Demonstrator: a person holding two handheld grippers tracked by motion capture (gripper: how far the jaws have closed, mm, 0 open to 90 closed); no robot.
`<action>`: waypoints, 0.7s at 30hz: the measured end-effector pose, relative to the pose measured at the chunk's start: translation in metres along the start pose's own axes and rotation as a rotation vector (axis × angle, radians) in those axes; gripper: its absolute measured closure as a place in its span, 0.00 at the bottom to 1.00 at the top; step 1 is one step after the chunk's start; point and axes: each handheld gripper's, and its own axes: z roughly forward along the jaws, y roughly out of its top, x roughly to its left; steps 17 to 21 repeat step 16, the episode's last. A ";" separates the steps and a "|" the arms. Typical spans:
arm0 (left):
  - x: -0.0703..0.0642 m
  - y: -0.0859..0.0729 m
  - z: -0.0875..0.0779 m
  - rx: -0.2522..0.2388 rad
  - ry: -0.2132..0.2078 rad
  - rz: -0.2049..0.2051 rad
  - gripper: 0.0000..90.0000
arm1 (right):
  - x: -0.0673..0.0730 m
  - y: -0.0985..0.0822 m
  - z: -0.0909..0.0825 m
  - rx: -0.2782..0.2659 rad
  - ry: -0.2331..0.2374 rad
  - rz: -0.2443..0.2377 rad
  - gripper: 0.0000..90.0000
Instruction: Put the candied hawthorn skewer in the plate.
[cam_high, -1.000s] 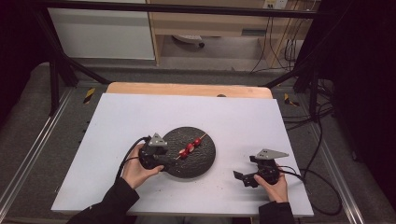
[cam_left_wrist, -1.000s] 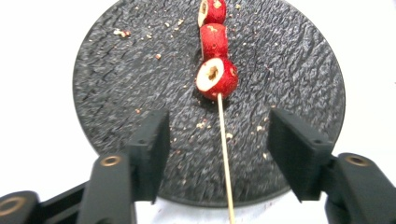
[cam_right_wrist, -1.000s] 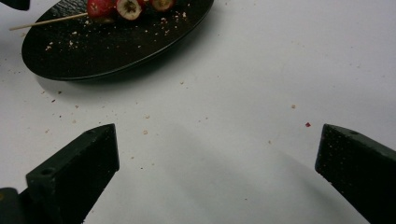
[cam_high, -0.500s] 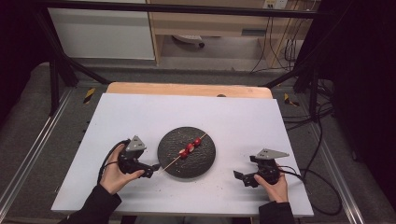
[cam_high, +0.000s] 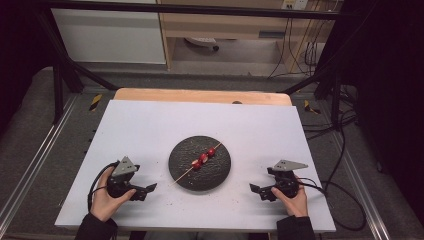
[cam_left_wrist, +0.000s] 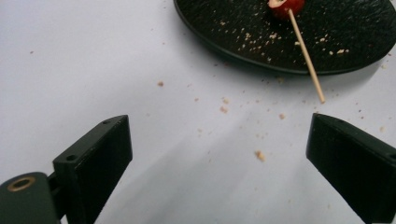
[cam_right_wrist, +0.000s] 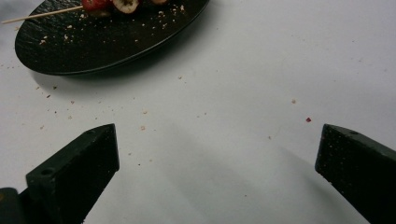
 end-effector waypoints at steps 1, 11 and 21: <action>0.001 -0.003 -0.001 -0.004 -0.001 -0.007 0.07 | 0.000 0.000 0.000 -0.001 -0.002 -0.001 0.01; 0.012 -0.026 -0.008 -0.002 0.040 -0.038 0.07 | 0.000 -0.002 0.002 0.020 -0.012 -0.016 0.01; 0.014 -0.026 -0.011 -0.015 0.041 -0.045 0.07 | 0.000 -0.002 0.001 0.024 -0.007 -0.018 0.01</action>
